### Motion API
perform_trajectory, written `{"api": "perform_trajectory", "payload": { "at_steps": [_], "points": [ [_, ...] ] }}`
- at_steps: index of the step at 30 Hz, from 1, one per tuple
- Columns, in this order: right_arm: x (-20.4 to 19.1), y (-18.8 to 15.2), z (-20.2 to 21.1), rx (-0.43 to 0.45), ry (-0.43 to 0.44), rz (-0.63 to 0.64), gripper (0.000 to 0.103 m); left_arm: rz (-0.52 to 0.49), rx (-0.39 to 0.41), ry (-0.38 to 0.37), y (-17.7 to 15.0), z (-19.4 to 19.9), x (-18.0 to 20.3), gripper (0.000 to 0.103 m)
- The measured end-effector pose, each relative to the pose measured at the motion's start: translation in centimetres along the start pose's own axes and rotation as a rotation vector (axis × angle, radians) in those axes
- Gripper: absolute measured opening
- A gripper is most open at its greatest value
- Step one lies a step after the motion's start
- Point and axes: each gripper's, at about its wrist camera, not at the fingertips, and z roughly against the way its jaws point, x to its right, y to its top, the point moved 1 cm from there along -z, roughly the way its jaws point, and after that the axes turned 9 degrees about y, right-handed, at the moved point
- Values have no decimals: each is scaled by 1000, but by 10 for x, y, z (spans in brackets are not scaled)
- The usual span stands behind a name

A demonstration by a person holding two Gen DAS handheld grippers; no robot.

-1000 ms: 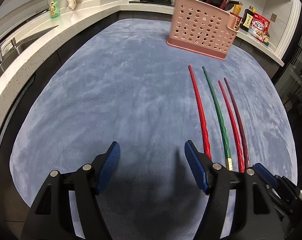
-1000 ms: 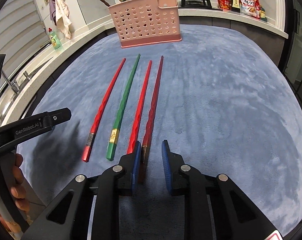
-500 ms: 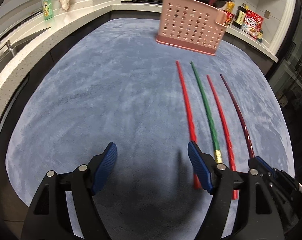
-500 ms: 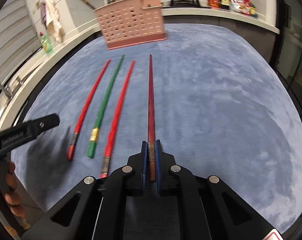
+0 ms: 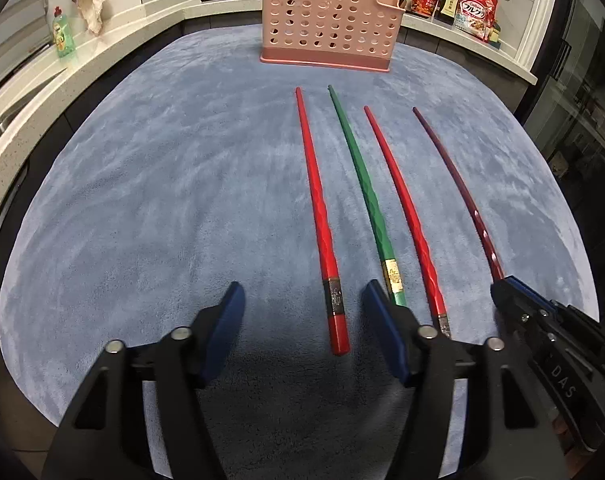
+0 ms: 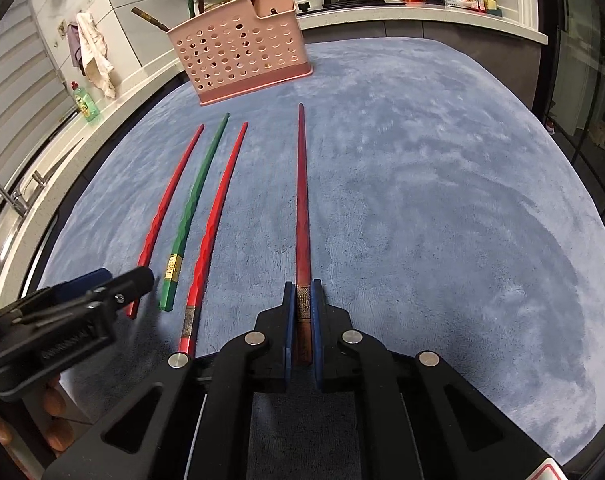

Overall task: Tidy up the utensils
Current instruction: 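Grasp a dark red chopstick with the right tool while the left tool grasps a red chopstick, then lower both chopsticks into the pink basket while both tools open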

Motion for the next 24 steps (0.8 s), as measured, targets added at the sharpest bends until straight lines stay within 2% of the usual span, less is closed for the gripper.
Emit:
{"api": "perform_trajectory", "payload": {
  "at_steps": [4,8,10,11,19,24],
  "points": [
    [0,0,0,-1,0,1,7,8,-1,-4,0,0,-2,34],
    [0,0,0,-1,2,-1,7,14,-12,-26,-1,0,-7,25],
    [0,0,-1,-1,3,-1,7,5,-17,-30,-2,1,-8,12],
    [0,0,-1,-1,3,0,7,2,-21,-37,-3,1,-8,9],
    [-2,1,12,9,1,16,7,26,-39,-82,-1,10,-17,8],
    [-6,16,40,73,4,31,7,57,4,-107,11,33,-28,8]
  ]
}}
